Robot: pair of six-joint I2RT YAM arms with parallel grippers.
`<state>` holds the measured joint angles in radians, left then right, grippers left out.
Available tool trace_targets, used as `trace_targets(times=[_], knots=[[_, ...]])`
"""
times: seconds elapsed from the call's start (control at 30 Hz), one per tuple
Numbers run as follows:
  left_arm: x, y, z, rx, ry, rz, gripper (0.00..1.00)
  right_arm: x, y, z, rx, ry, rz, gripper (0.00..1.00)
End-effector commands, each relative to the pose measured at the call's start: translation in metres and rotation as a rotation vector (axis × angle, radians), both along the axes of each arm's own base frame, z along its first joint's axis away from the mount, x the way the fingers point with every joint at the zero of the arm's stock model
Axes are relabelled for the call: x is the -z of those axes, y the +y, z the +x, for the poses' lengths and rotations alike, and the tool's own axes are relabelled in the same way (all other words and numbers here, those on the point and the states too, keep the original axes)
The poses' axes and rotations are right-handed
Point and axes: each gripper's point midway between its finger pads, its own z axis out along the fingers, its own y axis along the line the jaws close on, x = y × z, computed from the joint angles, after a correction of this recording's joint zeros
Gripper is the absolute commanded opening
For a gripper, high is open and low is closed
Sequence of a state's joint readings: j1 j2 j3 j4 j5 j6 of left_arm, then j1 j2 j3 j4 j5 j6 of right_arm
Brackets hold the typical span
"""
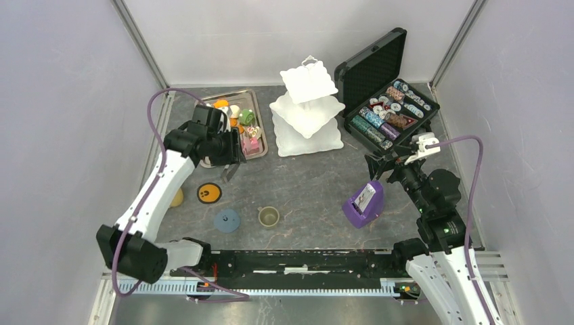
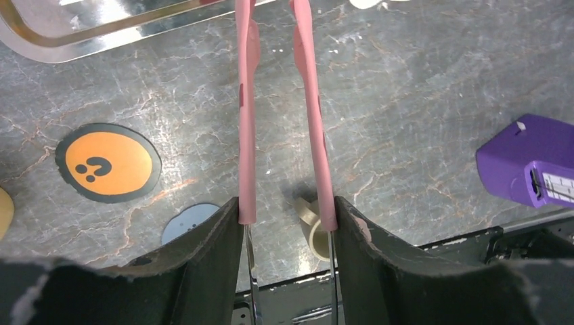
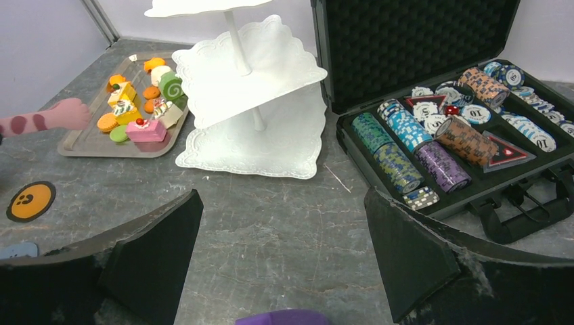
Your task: Serve the afternoon tea
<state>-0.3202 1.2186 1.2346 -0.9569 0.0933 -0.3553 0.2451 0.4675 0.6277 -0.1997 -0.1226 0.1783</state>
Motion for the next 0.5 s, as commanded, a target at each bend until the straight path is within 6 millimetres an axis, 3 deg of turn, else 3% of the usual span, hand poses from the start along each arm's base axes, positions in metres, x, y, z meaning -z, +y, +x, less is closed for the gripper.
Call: trace_targets(times=[0.0, 0.23, 0.47], knots=[[-0.006, 0.012, 0.03, -0.009, -0.014, -0.016, 0.56, -0.024, 0.001, -0.004, -0.014, -0.063, 0.01, 0.98], [-0.007, 0.034, 0.078, -0.14, -0.072, -0.04, 0.57, -0.021, 0.001, -0.004, -0.014, -0.056, 0.01, 0.98], [0.006, 0.045, 0.108, -0.193, -0.07, -0.004, 0.59, -0.019, 0.002, -0.003, -0.018, -0.052, 0.013, 0.98]])
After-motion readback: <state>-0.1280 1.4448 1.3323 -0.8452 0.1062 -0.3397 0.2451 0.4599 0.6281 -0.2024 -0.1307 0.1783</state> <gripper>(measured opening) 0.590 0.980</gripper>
